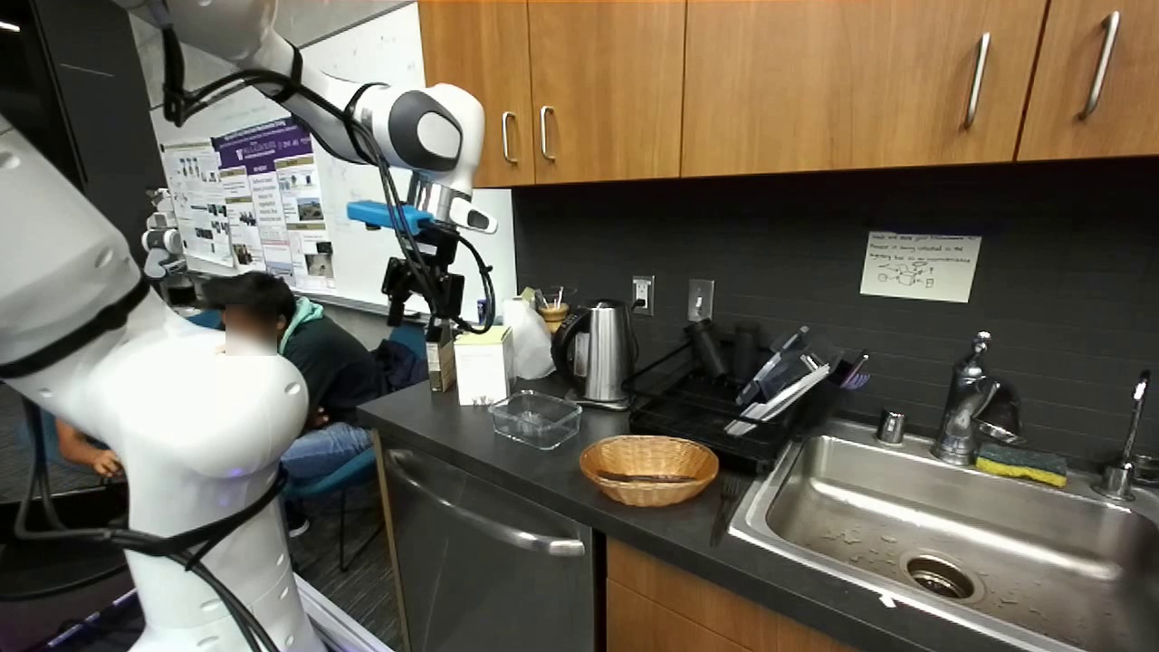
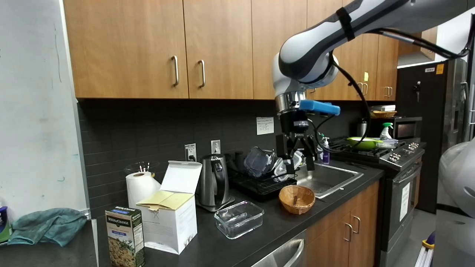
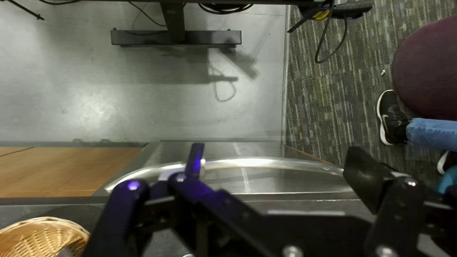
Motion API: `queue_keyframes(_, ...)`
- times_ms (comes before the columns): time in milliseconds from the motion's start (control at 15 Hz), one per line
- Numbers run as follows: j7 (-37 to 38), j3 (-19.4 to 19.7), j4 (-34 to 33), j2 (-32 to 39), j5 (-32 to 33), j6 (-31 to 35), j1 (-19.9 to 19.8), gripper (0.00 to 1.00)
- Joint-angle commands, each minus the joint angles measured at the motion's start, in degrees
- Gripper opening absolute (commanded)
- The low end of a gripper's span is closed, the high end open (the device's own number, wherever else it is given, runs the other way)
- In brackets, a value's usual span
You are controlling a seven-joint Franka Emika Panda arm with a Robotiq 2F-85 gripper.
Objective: Press a button on the kettle
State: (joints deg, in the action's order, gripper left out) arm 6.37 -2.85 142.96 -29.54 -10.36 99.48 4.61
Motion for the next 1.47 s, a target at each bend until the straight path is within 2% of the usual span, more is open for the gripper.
queue_keyframes(0,-0.67,-0.99,-1.19,1.35,2.48,1.64,-0.94,1.0)
queue_keyframes(467,-1.72,-0.28,-2.59,3.6,9.03,8.38,-1.83,1.0)
queue_keyframes(533,-2.03,-0.02,-2.7,4.01,9.76,9.73,-2.08,0.75)
queue_keyframes(600,-2.07,0.03,-2.73,4.31,10.38,11.21,-2.3,0.74)
queue_keyframes(733,-1.01,-0.83,-2.45,5.15,10.83,14.52,-2.15,0.61)
queue_keyframes(1067,-0.66,-1.54,-2.76,7.74,12.65,21.23,-2.38,0.21)
queue_keyframes(1267,-1.17,-0.93,-3.65,9.73,14.72,25.17,-3.06,0.01)
queue_keyframes(1400,-1.1,-0.65,-4.62,11.15,15.8,27.63,-3.63,0.0)
